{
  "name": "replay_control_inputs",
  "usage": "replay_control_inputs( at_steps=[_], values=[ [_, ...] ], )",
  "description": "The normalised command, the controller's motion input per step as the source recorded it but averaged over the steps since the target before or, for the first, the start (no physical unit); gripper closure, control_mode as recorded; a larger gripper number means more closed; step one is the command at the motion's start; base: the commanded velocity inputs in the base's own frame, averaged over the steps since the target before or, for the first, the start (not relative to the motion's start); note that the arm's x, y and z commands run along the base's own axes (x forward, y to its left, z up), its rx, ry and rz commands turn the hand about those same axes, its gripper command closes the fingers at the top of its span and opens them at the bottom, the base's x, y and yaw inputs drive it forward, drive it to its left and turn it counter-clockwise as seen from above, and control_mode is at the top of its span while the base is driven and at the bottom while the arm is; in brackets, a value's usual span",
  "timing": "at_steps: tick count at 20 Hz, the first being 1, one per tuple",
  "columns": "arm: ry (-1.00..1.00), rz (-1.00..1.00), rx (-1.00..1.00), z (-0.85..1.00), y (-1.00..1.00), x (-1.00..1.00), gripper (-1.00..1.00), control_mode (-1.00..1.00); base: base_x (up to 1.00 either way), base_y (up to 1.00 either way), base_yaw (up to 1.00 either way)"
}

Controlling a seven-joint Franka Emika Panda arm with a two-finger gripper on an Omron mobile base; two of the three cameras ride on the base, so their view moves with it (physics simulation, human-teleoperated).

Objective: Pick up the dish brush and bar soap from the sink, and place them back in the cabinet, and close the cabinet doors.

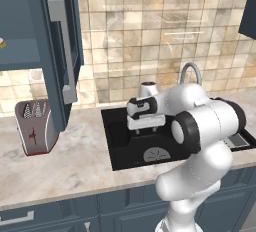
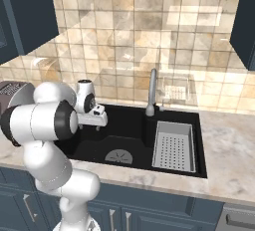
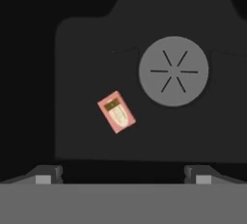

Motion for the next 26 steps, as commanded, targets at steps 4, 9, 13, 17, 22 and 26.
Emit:
replay_control_inputs(
  at_steps=[4, 9, 13, 17, 22, 26],
  values=[
    [0.03, 0.02, 0.0, 0.0, 0.0, 0.2, -1.0, -1.0, 0.0, 0.0, 0.0],
    [0.04, 0.03, 0.0, -0.05, 0.0, 0.19, -1.0, -1.0, 0.0, 0.0, 0.0],
    [0.05, 0.06, 0.0, -0.17, 0.0, 0.13, -1.0, -1.0, 0.0, 0.0, 0.0],
    [0.05, 0.06, 0.0, -0.18, 0.0, 0.12, -1.0, -1.0, 0.0, 0.0, 0.0],
    [0.04, 0.04, -0.01, -0.2, 0.04, 0.08, -1.0, -1.0, 0.0, 0.0, 0.0],
    [0.03, 0.01, -0.03, -0.16, 0.16, 0.11, -1.0, -1.0, 0.0, 0.0, 0.0]
  ],
)
